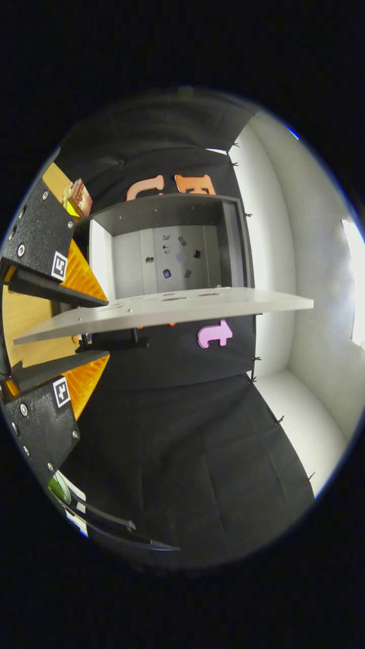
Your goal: Open the shoe cabinet door, grab the shoes and put them into the shoe cabinet, then close the shoe cabinet door.
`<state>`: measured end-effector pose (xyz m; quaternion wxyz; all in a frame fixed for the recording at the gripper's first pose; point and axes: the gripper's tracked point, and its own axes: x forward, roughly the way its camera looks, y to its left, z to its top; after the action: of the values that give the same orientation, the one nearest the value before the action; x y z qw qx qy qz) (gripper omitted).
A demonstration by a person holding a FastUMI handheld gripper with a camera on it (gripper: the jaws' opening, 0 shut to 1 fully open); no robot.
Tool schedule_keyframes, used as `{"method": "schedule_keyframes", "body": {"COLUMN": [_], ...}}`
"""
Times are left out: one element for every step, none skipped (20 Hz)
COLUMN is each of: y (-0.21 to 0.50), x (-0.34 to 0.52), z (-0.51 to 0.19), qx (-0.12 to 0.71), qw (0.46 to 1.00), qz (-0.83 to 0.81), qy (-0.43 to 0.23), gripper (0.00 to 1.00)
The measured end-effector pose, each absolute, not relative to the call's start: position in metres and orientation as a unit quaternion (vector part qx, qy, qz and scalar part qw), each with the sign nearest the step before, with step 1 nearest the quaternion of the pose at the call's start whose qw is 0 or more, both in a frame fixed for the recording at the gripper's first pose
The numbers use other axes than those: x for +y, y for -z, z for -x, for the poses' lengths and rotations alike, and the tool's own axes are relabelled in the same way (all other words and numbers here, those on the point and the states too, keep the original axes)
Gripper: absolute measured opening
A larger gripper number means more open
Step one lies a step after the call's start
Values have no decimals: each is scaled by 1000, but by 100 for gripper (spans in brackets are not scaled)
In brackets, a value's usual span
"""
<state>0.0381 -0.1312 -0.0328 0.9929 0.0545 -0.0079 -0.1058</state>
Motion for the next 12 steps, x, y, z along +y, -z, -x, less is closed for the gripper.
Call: {"method": "schedule_keyframes", "body": {"y": [28,24,20,17,16,16,19,20,20,21,23,24], "x": [-118,-103,-86,-69,-52,-36,-20,-7,5,14,23,29], "z": [-37,-38,-39,-42,-45,-49,-53,-56,-58,-61,-62,-64], "qx": [-12,-16,-19,-21,-21,-19,-15,-12,-12,-11,-12,-12], "qw": [994,995,995,996,997,998,999,999,999,999,999,999], "qz": [-53,-53,-53,-52,-46,-41,-34,-31,-31,-34,-38,-40], "qy": [98,88,77,65,53,39,28,17,10,4,1,0], "gripper": [61,63,67,70,74,75,78,80,82,83,84,86]}}
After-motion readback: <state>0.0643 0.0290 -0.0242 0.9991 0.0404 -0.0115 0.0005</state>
